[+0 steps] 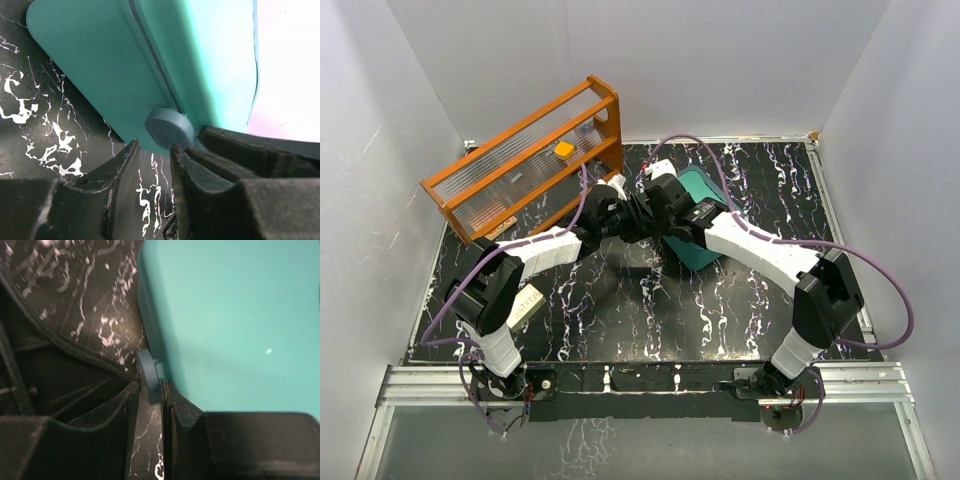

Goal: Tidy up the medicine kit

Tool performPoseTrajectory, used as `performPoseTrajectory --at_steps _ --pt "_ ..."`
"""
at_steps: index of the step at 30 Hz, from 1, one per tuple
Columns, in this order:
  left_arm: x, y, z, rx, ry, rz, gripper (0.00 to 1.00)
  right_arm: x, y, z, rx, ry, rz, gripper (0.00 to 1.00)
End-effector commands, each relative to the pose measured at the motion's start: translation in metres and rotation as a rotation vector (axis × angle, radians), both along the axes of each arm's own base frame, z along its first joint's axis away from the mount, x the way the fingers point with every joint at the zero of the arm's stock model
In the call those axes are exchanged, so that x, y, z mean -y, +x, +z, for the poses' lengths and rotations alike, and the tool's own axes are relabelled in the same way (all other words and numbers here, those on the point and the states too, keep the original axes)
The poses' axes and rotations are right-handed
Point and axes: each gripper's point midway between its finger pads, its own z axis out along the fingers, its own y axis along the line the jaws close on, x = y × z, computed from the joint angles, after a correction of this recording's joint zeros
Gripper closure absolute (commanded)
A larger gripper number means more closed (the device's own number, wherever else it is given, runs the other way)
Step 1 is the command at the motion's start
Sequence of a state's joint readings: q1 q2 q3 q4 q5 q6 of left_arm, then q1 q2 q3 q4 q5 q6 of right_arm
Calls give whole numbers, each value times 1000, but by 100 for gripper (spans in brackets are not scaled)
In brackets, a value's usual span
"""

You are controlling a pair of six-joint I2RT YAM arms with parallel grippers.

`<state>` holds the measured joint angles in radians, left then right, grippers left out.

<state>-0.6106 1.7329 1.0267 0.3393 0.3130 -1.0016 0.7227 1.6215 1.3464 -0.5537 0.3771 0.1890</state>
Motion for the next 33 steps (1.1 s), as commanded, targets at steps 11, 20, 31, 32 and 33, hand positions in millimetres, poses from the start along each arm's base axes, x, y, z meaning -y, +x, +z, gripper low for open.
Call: performPoseTrajectory --at_steps 11,20,31,32,33 --pt "6 4 6 37 -21 -22 67 21 1 -1 6 -86 -109 83" --pt "8 2 11 51 -40 -35 67 10 -5 62 86 126 -105 69" --pt "13 -1 24 111 -140 -49 54 74 26 47 23 256 -296 55" --pt "14 -1 22 108 -141 -53 55 80 28 42 13 248 -308 55" --pt "15 0 22 109 -145 -58 56 84 29 36 2 238 -314 55"
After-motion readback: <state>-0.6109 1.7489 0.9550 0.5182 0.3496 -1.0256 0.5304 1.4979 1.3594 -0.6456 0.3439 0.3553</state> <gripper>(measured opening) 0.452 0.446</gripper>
